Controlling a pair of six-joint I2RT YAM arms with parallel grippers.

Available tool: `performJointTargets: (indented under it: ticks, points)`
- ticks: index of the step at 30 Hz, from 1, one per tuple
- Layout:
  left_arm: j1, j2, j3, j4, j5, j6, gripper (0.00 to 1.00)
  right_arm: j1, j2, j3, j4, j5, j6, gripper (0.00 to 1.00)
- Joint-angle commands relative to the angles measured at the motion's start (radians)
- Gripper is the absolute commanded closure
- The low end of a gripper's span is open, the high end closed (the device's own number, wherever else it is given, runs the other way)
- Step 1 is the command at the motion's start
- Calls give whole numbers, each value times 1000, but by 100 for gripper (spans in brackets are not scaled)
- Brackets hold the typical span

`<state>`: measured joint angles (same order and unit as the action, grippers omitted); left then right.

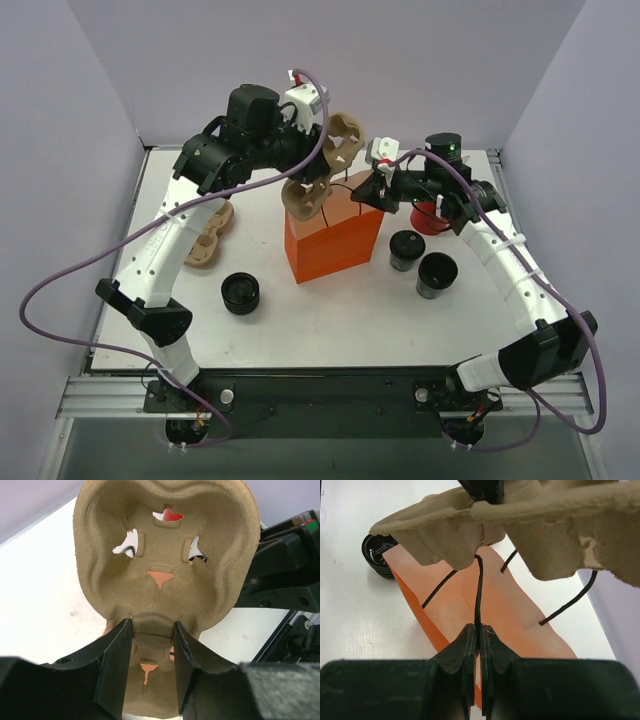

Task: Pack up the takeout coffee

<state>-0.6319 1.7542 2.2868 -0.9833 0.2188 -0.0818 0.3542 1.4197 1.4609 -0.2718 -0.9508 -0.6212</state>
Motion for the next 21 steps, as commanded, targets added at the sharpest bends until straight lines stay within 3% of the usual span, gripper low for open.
performJointTargets:
  ticks: [1, 8, 21]
  points:
    - [8, 8, 0, 52, 30, 20, 75, -7, -67, -50, 45, -74, -84, 100]
    - [57, -30, -39, 69, 53, 2, 75, -20, -96, -99, 69, -83, -110, 100]
    - [24, -9, -78, 74, 103, 11, 76, -18, -142, -174, 223, -95, -43, 100]
